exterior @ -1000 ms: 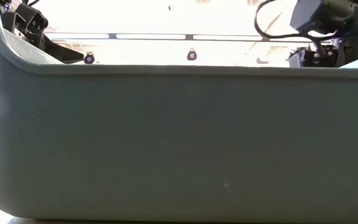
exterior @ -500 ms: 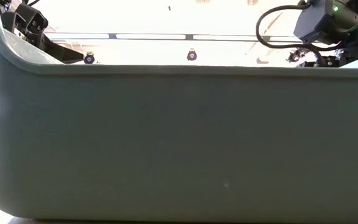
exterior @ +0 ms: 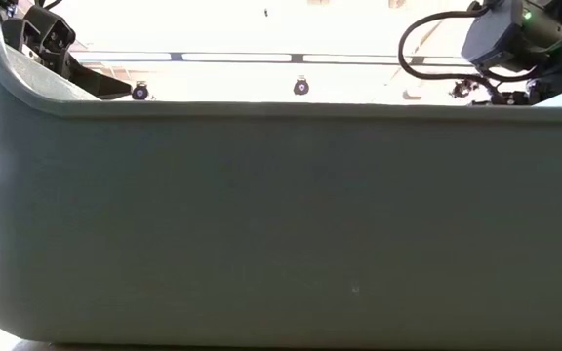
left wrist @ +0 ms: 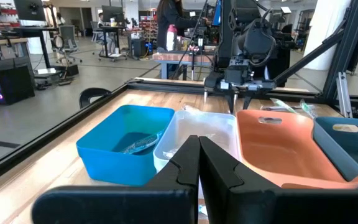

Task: Pick & Place Toothbrushes
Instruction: Put the orange toothbrush into the orange bin

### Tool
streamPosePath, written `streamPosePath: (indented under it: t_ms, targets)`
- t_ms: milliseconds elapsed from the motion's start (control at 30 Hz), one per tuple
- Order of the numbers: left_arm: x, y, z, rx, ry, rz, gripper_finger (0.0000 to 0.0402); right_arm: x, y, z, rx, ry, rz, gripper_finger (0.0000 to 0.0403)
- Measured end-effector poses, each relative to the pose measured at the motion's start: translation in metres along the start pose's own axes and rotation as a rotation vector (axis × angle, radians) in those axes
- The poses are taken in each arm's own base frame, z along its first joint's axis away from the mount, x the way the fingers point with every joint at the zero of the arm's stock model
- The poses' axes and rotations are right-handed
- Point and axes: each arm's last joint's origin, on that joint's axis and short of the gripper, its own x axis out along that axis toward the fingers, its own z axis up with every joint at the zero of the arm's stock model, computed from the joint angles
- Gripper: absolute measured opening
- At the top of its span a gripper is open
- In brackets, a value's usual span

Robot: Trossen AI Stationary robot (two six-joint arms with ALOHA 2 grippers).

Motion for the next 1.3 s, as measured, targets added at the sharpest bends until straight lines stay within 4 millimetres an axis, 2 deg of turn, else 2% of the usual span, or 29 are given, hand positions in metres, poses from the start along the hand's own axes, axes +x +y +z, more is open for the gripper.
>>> streamPosePath:
  t_ms: [433,567,800,1067,1300]
  targets:
    - [0.000,0.000,0.000,0.000,0.000,0.000,0.0001,0.001,0.004,-0.002,0.197,0.085,0.108,0.0010]
    - [0.000,0.000,0.000,0.000,0.000,0.000,0.0001,0.001,0.004,-0.002,0.246,0.097,0.116,0.0005]
    - [0.000,0.000,0.000,0.000,0.000,0.000,0.0001,-0.005,0.006,0.004,0.221,0.080,0.089,0.0003]
    - [0.000,0.000,0.000,0.000,0.000,0.000,0.0001,-0.032,0.013,0.019,0.140,0.078,-0.018,0.0003]
    - [0.000,0.000,0.000,0.000,0.000,0.000,0.0001,-0.063,0.017,0.031,0.102,0.089,-0.141,0.0003]
